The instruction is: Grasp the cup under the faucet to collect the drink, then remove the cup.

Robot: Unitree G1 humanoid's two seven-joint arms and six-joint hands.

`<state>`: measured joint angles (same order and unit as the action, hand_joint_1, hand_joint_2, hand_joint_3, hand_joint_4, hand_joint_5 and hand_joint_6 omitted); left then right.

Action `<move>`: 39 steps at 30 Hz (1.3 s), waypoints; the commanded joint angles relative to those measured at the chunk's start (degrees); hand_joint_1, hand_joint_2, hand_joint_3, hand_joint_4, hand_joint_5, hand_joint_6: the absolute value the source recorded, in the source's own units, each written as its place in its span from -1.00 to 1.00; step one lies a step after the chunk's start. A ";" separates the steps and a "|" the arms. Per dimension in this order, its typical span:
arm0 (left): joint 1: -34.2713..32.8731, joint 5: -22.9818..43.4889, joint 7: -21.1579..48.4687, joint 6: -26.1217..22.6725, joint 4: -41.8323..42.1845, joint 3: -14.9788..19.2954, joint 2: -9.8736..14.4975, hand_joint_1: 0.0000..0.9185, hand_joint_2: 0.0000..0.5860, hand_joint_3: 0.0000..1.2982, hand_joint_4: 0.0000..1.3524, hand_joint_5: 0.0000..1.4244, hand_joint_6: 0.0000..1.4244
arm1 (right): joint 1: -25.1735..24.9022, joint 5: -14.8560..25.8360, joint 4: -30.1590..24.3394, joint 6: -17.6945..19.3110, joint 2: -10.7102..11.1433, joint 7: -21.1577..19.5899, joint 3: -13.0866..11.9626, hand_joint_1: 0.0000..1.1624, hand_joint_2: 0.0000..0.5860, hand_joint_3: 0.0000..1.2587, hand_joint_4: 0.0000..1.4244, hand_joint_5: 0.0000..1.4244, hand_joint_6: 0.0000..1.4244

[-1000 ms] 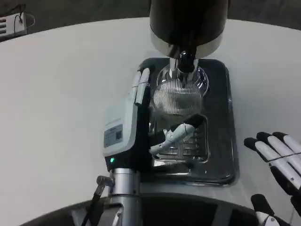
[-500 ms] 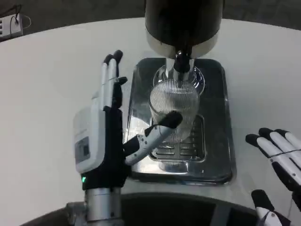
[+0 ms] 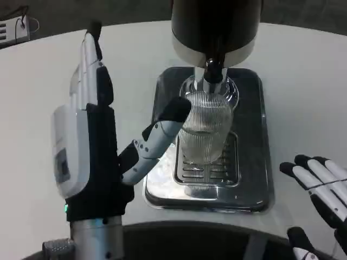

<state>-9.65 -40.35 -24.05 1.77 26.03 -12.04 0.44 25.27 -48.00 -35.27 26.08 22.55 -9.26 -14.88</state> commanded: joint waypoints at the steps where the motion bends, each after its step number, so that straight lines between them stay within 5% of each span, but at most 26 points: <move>1: -0.95 -1.18 5.59 -4.23 5.13 -1.32 -2.34 -1.00 -0.57 -1.00 -1.00 -1.00 -1.00 | 0.82 0.53 -0.76 1.01 -0.14 0.04 -0.09 -0.81 0.76 -0.78 -0.88 -0.86 -0.73; 8: -4.37 -1.51 8.93 -5.40 5.91 -4.05 -5.09 -1.00 -0.49 -1.00 -1.00 -1.00 -1.00 | 1.03 0.88 -0.85 1.61 -0.15 -0.06 -0.46 -0.81 0.76 -0.78 -0.88 -0.86 -0.71; 23: -13.31 -4.37 10.31 -7.53 -3.20 -7.77 -6.97 -1.00 -0.47 -1.00 -1.00 -1.00 -1.00 | 1.81 1.75 -0.88 2.13 -0.11 -0.04 -1.60 -0.82 0.76 -0.78 -0.88 -0.85 -0.70; 39: -14.06 -5.75 13.34 -6.61 -6.47 -10.89 -5.32 -1.00 -0.46 -1.00 -1.00 -1.00 -1.00 | 0.93 2.49 -0.20 1.98 -0.03 0.28 -2.04 -0.82 0.76 -0.78 -0.87 -0.85 -0.70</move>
<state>-24.21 -45.47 -11.31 -5.33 20.01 -22.39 -5.47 26.10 -45.86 -35.86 27.68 22.55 -9.27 -16.71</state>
